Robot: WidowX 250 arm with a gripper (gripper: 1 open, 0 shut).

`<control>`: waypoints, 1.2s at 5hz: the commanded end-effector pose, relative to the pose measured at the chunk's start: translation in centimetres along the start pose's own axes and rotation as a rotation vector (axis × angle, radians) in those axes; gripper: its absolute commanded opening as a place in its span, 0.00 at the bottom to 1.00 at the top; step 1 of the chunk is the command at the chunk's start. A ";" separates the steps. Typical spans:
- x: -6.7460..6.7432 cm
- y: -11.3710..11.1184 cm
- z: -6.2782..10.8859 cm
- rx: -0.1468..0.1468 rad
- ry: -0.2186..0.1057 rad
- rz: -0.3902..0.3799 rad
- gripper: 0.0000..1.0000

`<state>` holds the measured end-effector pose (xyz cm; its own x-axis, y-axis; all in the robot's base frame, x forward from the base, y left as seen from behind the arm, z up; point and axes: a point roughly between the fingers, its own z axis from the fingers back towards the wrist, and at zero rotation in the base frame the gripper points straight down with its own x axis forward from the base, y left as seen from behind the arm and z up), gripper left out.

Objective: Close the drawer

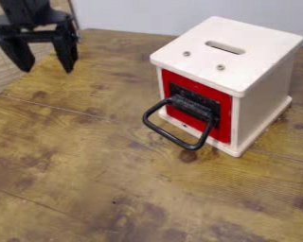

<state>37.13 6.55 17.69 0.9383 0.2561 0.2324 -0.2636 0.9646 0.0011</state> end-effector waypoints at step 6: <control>-0.1 0.6 -0.9 0.010 -0.041 -0.053 1.00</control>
<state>37.03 6.78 15.40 0.9522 0.1997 0.2311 -0.2114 0.9770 0.0267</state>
